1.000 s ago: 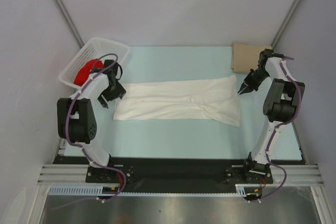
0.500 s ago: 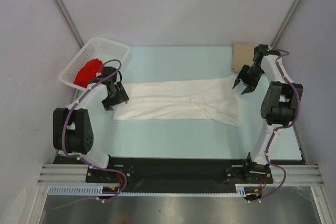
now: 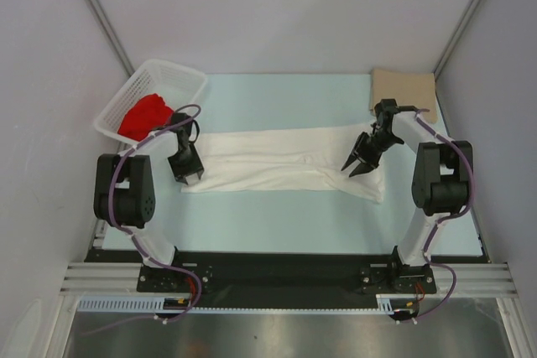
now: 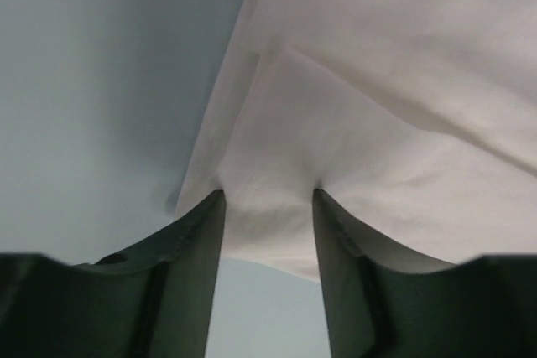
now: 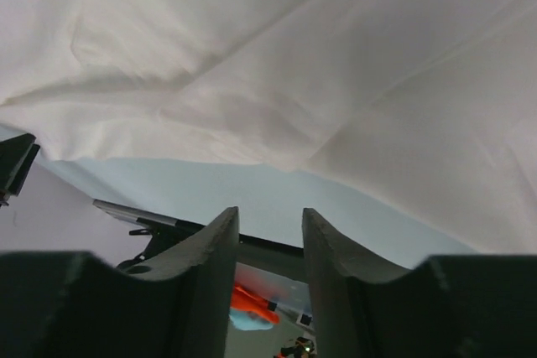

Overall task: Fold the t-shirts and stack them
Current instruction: Fold the tshirt

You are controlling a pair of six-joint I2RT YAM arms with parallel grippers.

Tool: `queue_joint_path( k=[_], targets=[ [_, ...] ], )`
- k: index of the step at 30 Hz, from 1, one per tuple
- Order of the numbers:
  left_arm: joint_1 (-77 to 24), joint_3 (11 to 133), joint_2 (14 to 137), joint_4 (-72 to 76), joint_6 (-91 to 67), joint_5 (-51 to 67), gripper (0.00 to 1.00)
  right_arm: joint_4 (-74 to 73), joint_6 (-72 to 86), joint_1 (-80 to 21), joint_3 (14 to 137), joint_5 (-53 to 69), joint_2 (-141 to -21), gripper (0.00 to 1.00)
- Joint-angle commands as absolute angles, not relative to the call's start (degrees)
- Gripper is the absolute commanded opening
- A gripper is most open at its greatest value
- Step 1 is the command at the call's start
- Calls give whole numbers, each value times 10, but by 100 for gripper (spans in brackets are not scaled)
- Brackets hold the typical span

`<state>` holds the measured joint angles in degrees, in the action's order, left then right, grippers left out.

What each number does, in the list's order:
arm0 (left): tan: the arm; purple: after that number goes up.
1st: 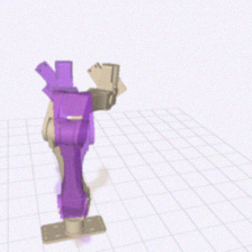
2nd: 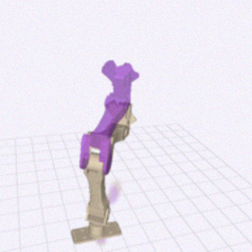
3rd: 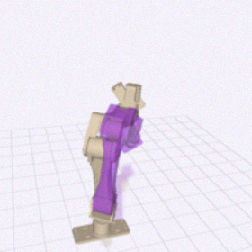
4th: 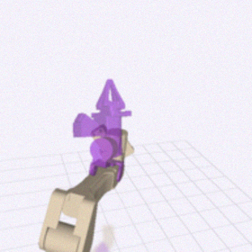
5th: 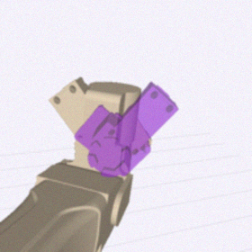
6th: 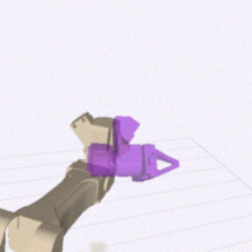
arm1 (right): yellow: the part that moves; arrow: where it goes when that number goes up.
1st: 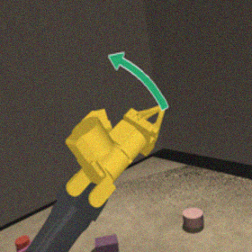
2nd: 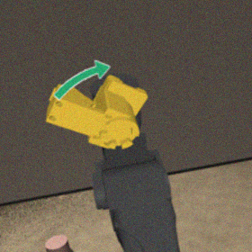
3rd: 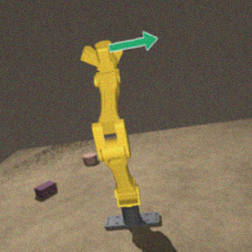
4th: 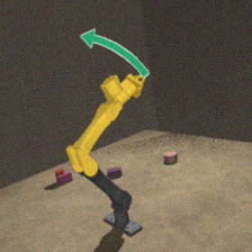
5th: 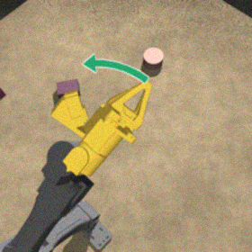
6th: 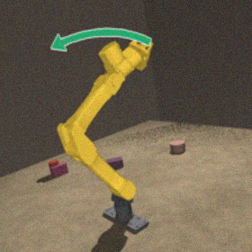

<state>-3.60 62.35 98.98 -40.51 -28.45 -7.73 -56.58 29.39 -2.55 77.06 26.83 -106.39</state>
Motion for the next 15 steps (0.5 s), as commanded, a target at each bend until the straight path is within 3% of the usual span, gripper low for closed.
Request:
queue_joint_path(
  k=[1, 3, 7, 15],
  targets=[
    [-26, 616, 992, -397, -292, -74, 48, -512, 323, -26, 774, 258, -1065, 38],
    [-19, 603, 991, -390, -292, -74, 27, -517, 314, -23, 782, 241, -1080, 35],
    [-7, 597, 990, -391, -290, -83, 3, -528, 297, -17, 792, 205, -1092, 34],
    [-4, 598, 972, -401, -290, -116, 0, -527, 269, 18, 796, 165, -1095, 38]
  ],
)
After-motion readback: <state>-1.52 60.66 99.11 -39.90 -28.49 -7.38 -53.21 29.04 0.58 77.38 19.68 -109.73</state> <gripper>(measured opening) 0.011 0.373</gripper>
